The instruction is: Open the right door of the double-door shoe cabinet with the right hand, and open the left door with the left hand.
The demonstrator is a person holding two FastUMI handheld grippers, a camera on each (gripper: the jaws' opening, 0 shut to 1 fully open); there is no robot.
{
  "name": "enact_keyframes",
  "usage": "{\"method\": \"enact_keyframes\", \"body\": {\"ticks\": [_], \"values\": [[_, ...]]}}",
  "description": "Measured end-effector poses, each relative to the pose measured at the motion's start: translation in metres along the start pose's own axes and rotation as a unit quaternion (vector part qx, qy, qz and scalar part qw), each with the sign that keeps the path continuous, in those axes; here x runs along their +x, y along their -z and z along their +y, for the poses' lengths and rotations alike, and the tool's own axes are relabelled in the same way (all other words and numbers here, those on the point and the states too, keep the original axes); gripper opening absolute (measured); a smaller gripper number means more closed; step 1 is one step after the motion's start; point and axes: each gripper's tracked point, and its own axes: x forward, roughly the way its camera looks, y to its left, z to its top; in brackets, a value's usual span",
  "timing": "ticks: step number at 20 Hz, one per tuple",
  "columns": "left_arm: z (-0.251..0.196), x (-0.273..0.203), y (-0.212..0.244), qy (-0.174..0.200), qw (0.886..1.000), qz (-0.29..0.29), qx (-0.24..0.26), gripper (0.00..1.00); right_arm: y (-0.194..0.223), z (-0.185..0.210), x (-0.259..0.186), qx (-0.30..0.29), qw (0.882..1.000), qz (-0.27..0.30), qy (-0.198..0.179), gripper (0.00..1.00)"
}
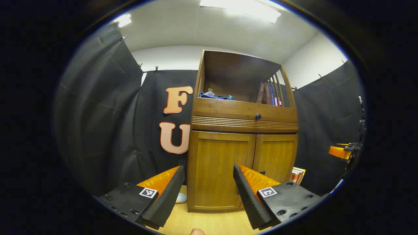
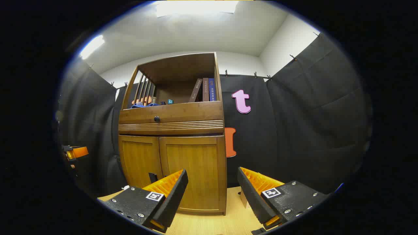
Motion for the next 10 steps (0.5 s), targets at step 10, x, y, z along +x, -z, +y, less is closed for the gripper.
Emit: {"method": "enact_keyframes", "body": {"ticks": [10], "values": [[-0.0003,0.0024,-0.0038,-0.004,1.000,-0.005,0.021,0.96,-0.0054,-0.0077,-0.0034,-0.003,1.000,-0.002,0.009,0.94]]}}
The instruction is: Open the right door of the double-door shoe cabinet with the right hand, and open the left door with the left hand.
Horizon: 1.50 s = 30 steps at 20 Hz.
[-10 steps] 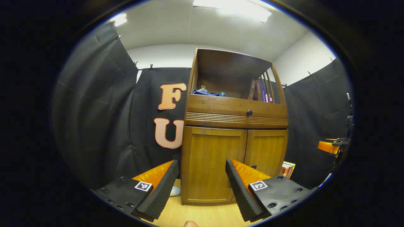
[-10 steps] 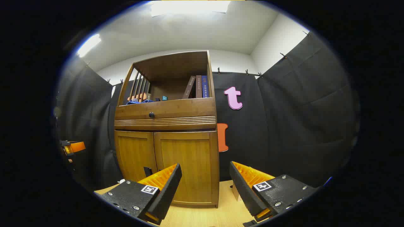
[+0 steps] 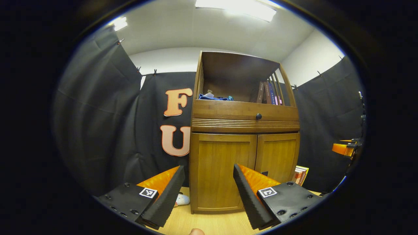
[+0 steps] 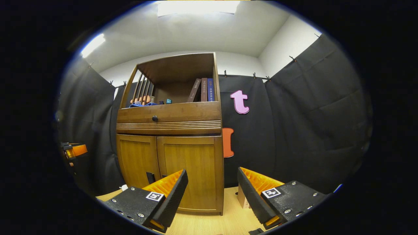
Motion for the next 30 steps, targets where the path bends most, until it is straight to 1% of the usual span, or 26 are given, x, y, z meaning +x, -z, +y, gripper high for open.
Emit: {"method": "enact_keyframes", "body": {"ticks": [1,2,4,5,6,7,10,13,15,16,17,18,19,20,21,25,27,28,30], "values": [[-0.001,-0.001,0.000,0.001,1.000,0.000,0.001,0.94,0.000,-0.001,-0.001,0.000,1.000,0.001,0.002,0.94],[-0.001,-0.001,-0.001,0.002,1.000,0.000,0.002,0.94,0.001,-0.004,-0.001,-0.001,1.000,0.002,0.005,1.00],[-0.003,-0.002,-0.001,0.006,1.000,0.000,0.005,0.94,0.002,-0.004,-0.002,-0.001,1.000,0.004,0.005,1.00],[-0.003,-0.002,-0.001,0.007,1.000,0.001,0.005,0.94,0.002,-0.004,-0.004,0.000,1.000,0.004,0.003,0.94],[-0.003,-0.002,-0.001,0.007,1.000,0.002,0.005,0.99,0.002,-0.003,-0.004,-0.001,1.000,0.004,0.001,0.94],[-0.004,-0.003,0.000,0.009,1.000,0.003,0.004,0.99,0.003,-0.002,-0.004,-0.003,1.000,0.005,0.001,0.93],[-0.003,-0.004,-0.001,0.009,1.000,0.003,0.002,0.94,0.004,-0.002,-0.006,-0.011,1.000,0.003,0.002,0.94],[-0.002,-0.007,-0.003,0.009,1.000,0.000,-0.001,0.94,0.006,0.001,-0.006,-0.010,1.000,0.003,0.003,0.94],[0.000,-0.008,-0.004,0.008,1.000,-0.002,0.000,0.96,0.010,0.004,-0.004,-0.010,1.000,0.006,0.002,0.93],[0.001,-0.009,-0.005,0.007,1.000,-0.003,0.001,0.94,0.013,0.007,-0.003,-0.012,1.000,0.007,0.001,0.93],[0.002,-0.010,-0.004,0.007,1.000,-0.004,0.001,0.96,0.015,0.012,-0.001,-0.013,1.000,0.008,-0.001,0.93],[0.002,-0.011,-0.005,0.007,1.000,-0.004,0.001,0.96,0.018,0.016,0.000,-0.014,1.000,0.010,-0.004,0.93],[0.001,-0.011,-0.005,0.009,1.000,-0.005,0.001,0.96,0.021,0.023,0.001,-0.014,1.000,0.013,-0.008,0.93],[0.001,-0.011,-0.005,0.010,1.000,-0.005,0.000,0.94,0.025,0.030,0.003,-0.015,1.000,0.015,-0.014,0.94],[0.002,-0.012,-0.004,0.013,1.000,-0.005,-0.002,0.96,0.030,0.038,0.005,-0.016,0.999,0.019,-0.020,0.94],[0.002,-0.011,0.000,0.020,1.000,0.002,-0.012,0.96,0.049,0.069,0.015,-0.014,0.998,0.034,-0.044,0.94],[0.003,-0.011,0.000,0.015,1.000,0.001,-0.010,0.99,0.061,0.085,0.023,-0.011,0.998,0.040,-0.054,0.94],[0.004,-0.011,0.001,0.013,1.000,0.000,-0.008,0.96,0.068,0.092,0.027,-0.011,0.997,0.043,-0.058,0.94],[0.005,-0.012,0.002,0.010,1.000,-0.001,-0.009,0.96,0.081,0.101,0.037,-0.014,0.997,0.046,-0.056,0.94]]}}
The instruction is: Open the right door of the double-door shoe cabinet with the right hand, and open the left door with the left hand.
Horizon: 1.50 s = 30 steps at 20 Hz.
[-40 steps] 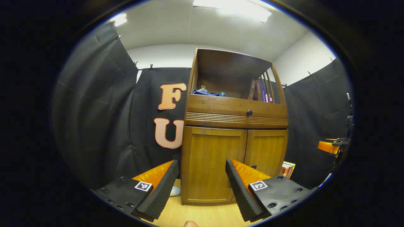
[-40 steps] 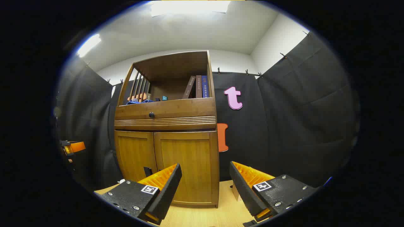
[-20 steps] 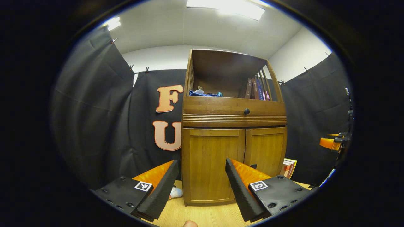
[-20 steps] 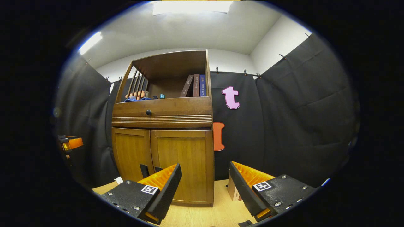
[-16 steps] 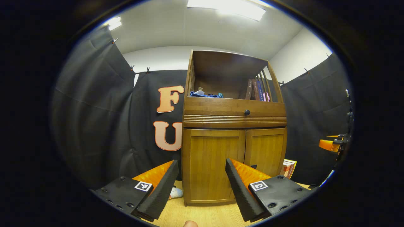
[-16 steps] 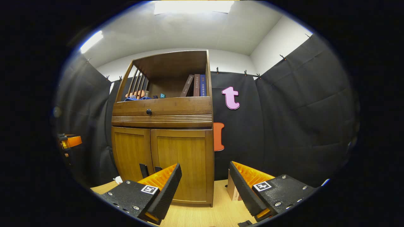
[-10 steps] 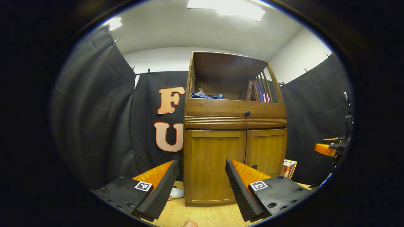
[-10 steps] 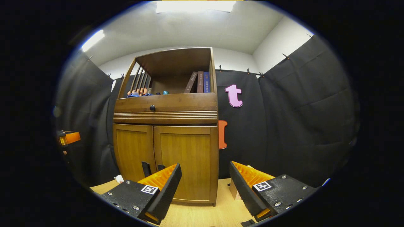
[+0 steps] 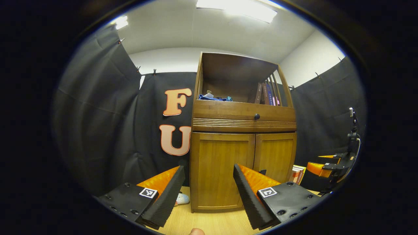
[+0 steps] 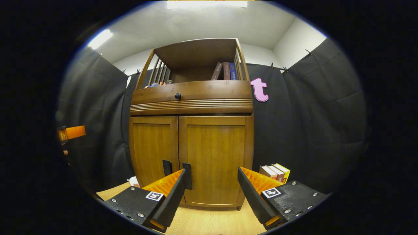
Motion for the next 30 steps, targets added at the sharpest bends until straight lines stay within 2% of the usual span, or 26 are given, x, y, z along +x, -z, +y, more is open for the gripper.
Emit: {"method": "enact_keyframes", "body": {"ticks": [3,5,6,7,9,10,12,15,20,22,23,24,25,26,27,29,30], "values": [[0.007,-0.003,0.000,-0.004,1.000,-0.001,-0.004,0.99,0.020,0.016,0.022,-0.013,1.000,0.009,-0.001,0.94],[0.014,-0.006,0.000,-0.007,1.000,-0.002,-0.005,0.94,0.036,0.029,0.038,-0.015,1.000,0.017,-0.010,0.94],[0.017,-0.007,0.001,-0.009,1.000,-0.002,-0.006,0.96,0.044,0.036,0.045,-0.013,1.000,0.021,-0.015,0.94],[0.022,-0.007,0.001,-0.014,1.000,-0.003,-0.005,0.94,0.051,0.044,0.053,-0.011,0.999,0.024,-0.020,0.94],[0.031,-0.008,0.000,-0.025,1.000,-0.007,0.001,0.96,0.062,0.058,0.069,-0.011,0.999,0.029,-0.025,0.94],[0.034,-0.010,0.000,-0.029,1.000,-0.007,0.003,0.94,0.067,0.062,0.077,-0.012,0.999,0.029,-0.026,0.94],[0.039,-0.012,0.002,-0.032,0.999,-0.005,0.004,0.96,0.078,0.069,0.093,-0.015,0.999,0.031,-0.026,0.94],[0.050,-0.016,0.001,-0.042,0.999,-0.006,0.005,0.94,0.096,0.074,0.119,-0.015,0.999,0.036,-0.020,0.94],[0.069,-0.019,0.001,-0.062,0.998,-0.010,0.012,0.96,0.125,0.082,0.157,0.009,0.998,0.053,-0.022,0.94],[0.074,-0.020,0.003,-0.065,0.998,-0.008,0.009,0.94,0.131,0.084,0.170,0.005,0.998,0.058,-0.020,0.94],[0.077,-0.020,0.004,-0.067,0.998,-0.007,0.010,0.94,0.135,0.085,0.174,0.002,0.998,0.060,-0.020,0.98],[0.081,-0.021,0.004,-0.072,0.997,-0.007,0.011,0.96,0.137,0.085,0.180,0.000,0.998,0.061,-0.015,0.89],[0.083,-0.022,0.004,-0.076,0.997,-0.008,0.013,0.96,0.142,0.085,0.184,-0.002,0.998,0.063,-0.012,0.91],[0.085,-0.023,0.003,-0.079,0.997,-0.009,0.015,0.96,0.145,0.085,0.187,-0.001,0.998,0.064,-0.011,0.81],[0.086,-0.023,0.004,-0.080,0.997,-0.009,0.016,0.94,0.148,0.086,0.192,0.002,0.998,0.067,-0.011,0.76],[0.088,-0.023,0.006,-0.081,0.997,-0.008,0.016,0.96,0.154,0.088,0.199,0.015,0.997,0.074,-0.011,0.71],[0.088,-0.025,0.006,-0.081,0.997,-0.007,0.017,0.94,0.154,0.090,0.200,0.020,0.997,0.075,-0.013,0.69]]}}
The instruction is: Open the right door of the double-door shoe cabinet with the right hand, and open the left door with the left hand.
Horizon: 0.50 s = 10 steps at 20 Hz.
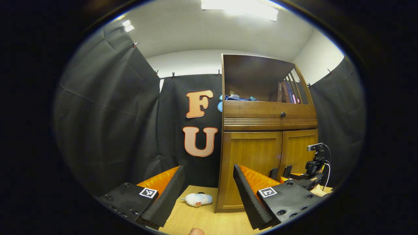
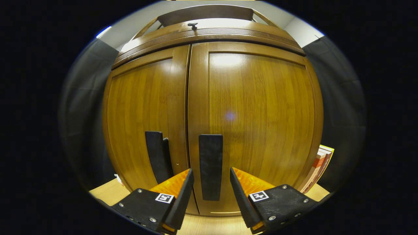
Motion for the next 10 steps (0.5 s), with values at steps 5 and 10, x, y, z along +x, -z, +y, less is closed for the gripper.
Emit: {"method": "enact_keyframes", "body": {"ticks": [5,10], "values": [[0.0063,-0.0025,0.0003,-0.004,1.000,-0.001,0.001,0.94,0.0032,-0.0027,0.0100,0.017,1.000,0.008,0.002,0.45],[0.0082,-0.0043,-0.0013,-0.007,1.000,-0.004,0.003,0.96,0.0044,-0.0025,0.0064,0.015,1.000,0.010,0.001,0.34]]}}
